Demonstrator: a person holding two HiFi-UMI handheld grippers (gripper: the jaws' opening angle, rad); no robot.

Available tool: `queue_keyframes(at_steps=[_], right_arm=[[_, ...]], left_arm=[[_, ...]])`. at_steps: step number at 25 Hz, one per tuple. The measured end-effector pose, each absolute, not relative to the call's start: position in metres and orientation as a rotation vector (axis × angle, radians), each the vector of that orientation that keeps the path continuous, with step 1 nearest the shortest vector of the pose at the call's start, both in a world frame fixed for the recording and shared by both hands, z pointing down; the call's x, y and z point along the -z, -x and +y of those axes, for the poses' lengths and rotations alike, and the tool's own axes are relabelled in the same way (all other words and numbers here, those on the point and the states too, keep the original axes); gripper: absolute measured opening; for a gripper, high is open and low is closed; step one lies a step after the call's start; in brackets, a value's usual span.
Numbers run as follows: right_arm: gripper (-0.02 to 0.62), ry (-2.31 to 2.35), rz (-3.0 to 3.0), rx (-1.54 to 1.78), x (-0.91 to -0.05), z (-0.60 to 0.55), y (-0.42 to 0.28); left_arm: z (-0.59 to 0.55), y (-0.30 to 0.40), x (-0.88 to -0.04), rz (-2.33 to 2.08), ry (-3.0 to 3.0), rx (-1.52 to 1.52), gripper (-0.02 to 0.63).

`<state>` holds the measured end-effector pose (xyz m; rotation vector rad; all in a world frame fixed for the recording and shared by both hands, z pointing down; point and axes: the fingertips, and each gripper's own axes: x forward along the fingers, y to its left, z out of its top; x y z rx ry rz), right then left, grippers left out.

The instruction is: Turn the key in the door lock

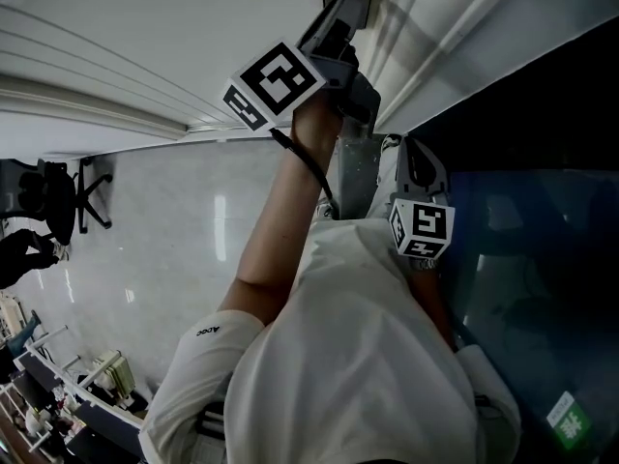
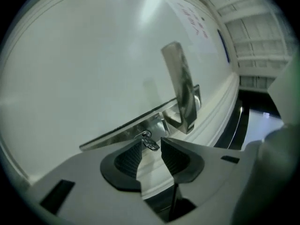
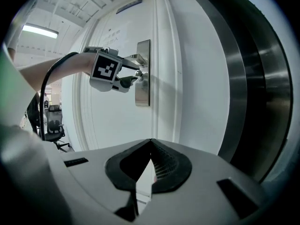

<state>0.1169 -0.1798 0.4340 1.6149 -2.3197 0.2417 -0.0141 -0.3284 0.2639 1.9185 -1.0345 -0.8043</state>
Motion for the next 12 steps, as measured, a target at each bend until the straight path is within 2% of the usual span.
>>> queue_keyframes(at_steps=[6, 9, 12], right_arm=[[0.002, -1.601, -2.318, -0.243, -0.437, -0.176, -0.118], [0.002, -1.605, -2.308, -0.247, -0.438, -0.176, -0.122], [0.002, -1.615, -2.299, -0.251, -0.439, -0.178, -0.122]], left_arm=[[-0.333, 0.004, -0.272, -0.769, -1.662, 1.011, 0.129], [-0.333, 0.001, -0.265, -0.611, -1.519, 1.151, 0.064], [-0.335, 0.006, -0.266, -0.550, -1.443, 1.225, 0.046]])
